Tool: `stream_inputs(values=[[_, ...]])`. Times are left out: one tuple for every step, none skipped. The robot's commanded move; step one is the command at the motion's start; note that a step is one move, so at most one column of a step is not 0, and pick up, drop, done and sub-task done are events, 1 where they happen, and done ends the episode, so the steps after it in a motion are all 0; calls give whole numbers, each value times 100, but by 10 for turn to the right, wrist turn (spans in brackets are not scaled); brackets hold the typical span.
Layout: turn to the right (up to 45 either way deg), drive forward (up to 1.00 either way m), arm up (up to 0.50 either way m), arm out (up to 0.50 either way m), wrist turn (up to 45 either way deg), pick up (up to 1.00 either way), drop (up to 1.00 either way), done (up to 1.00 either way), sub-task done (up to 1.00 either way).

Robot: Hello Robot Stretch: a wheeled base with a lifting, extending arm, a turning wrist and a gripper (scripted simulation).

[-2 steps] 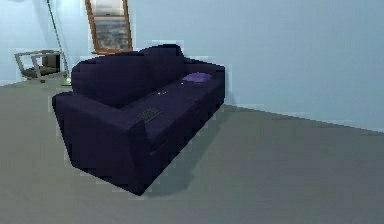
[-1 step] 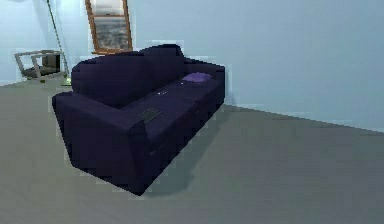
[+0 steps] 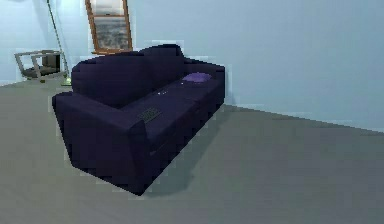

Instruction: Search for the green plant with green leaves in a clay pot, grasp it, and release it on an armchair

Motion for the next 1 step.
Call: stream_inputs(values=[[0, 0, 0, 50, 0, 0, 0, 0, 0]])
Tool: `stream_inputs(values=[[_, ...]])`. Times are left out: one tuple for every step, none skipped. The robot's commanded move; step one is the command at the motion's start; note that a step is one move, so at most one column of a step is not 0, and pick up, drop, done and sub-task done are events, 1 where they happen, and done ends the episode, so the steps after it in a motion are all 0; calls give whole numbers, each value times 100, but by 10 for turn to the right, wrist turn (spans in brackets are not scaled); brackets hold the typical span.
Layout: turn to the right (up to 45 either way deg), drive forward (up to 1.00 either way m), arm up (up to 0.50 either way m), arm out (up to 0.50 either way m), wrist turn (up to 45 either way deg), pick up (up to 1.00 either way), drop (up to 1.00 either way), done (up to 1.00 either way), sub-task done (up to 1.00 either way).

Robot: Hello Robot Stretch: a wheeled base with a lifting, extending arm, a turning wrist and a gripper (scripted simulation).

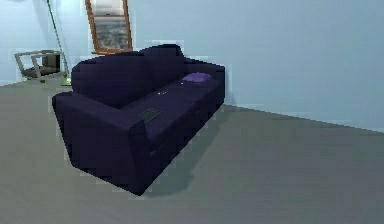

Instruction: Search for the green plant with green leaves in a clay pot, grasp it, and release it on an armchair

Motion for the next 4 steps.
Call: stream_inputs(values=[[0, 0, 0, 0, 450, 0, 0, 0, 0], [0, 0, 0, 0, 450, 0, 0, 0, 0], [0, 0, 0, 0, 450, 0, 0, 0, 0], [0, 0, 0, 0, 300, 0, 0, 0, 0]])
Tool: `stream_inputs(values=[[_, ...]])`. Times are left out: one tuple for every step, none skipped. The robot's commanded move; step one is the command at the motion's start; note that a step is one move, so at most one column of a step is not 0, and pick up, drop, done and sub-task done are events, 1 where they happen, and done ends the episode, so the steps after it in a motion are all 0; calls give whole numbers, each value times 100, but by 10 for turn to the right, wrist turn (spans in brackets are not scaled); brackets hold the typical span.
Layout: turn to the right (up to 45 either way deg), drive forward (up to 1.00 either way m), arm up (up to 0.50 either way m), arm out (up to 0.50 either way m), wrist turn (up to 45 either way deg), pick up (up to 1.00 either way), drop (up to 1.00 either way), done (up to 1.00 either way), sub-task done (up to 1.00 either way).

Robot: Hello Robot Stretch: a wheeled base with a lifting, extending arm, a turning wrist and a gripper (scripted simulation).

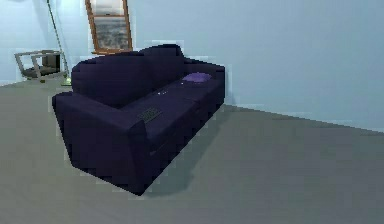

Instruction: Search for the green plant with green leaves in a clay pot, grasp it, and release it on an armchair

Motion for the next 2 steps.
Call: stream_inputs(values=[[0, 0, -28, 0, 0, 0, 0, 0, 0], [0, 0, 0, 0, 0, 100, 0, 0, 0]])
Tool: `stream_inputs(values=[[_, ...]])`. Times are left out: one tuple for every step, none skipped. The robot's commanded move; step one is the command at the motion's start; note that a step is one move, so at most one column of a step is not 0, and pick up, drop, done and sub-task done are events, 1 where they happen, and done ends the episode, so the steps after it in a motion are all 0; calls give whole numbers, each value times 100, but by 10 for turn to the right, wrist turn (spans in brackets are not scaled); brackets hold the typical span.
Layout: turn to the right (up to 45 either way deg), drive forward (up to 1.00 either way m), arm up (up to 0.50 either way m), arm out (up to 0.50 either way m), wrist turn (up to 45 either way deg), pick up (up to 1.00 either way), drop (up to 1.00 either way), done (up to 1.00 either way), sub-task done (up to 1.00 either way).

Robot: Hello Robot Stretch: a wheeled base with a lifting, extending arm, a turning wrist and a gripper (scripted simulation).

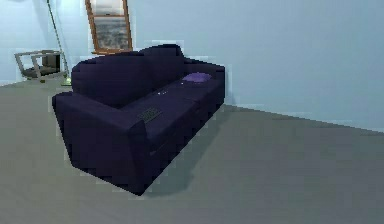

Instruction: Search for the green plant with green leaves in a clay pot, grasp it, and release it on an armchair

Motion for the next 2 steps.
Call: stream_inputs(values=[[0, 0, 10, 0, 0, 0, 0, 0, 0], [0, 0, 18, 0, 0, 0, 0, 0, 0]])
